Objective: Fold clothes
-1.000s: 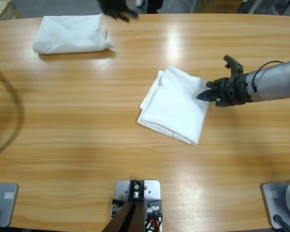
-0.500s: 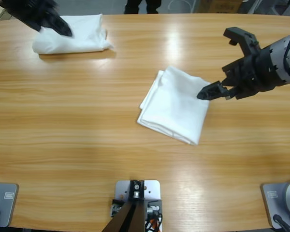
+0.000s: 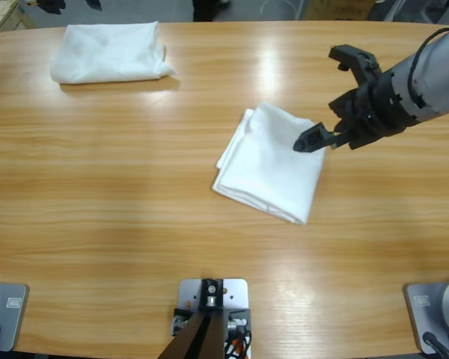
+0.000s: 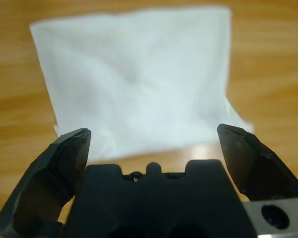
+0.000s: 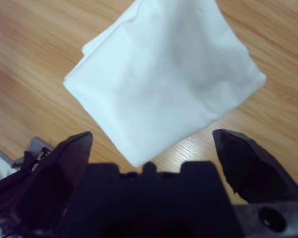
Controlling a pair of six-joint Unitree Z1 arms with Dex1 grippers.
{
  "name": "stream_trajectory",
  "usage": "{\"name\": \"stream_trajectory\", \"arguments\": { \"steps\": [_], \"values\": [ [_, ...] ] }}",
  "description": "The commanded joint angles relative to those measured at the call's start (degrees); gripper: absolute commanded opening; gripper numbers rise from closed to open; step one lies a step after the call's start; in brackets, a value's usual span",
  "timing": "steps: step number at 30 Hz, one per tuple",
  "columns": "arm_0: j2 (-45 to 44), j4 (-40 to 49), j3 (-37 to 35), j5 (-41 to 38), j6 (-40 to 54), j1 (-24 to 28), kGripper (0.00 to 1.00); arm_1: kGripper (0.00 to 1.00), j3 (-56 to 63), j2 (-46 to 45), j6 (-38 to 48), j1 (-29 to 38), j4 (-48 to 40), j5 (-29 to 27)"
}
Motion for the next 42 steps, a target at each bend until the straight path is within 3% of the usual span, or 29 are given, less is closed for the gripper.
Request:
{"name": "stream_trajectory", "arguments": {
  "steps": [1,14,17,22,24,32,34,38,42],
  "values": [
    [20.69,9.17,-19.26,0.68,-0.68,2.02,1.000,1.000,0.09,3.19,0.97,0.50,-1.40,0.80],
    [28.67,12.28,-24.26,1.09,-1.15,1.44,1.000,1.000,0.34,3.05,2.02,0.50,-2.16,1.23],
    [28.80,17.94,-24.20,0.14,-1.54,0.86,1.000,1.000,0.39,2.24,2.71,0.50,-2.16,1.23],
    [26.60,21.56,-17.61,-3.27,1.78,-0.83,0.987,1.000,0.09,1.03,3.27,0.50,-2.16,0.96],
    [22.85,16.43,-9.63,-3.43,2.56,-1.81,0.987,1.000,0.19,0.48,3.62,0.50,-2.05,0.96],
    [-0.16,-22.37,44.46,-4.31,4.28,-9.71,0.999,1.000,1.88,-4.00,5.03,0.56,-1.28,0.93],
    [-4.30,-28.36,54.34,-4.26,7.85,-12.57,1.000,1.000,2.23,-4.93,5.48,0.73,-1.21,0.87],
    [-10.69,-35.39,69.65,-4.21,11.57,-16.91,1.000,1.000,2.97,-6.92,6.43,1.44,-1.22,0.73],
    [-16.12,-35.99,72.28,-4.75,25.25,-18.95,1.000,1.000,3.97,-7.83,6.82,2.84,-1.33,0.52]
  ]
}}
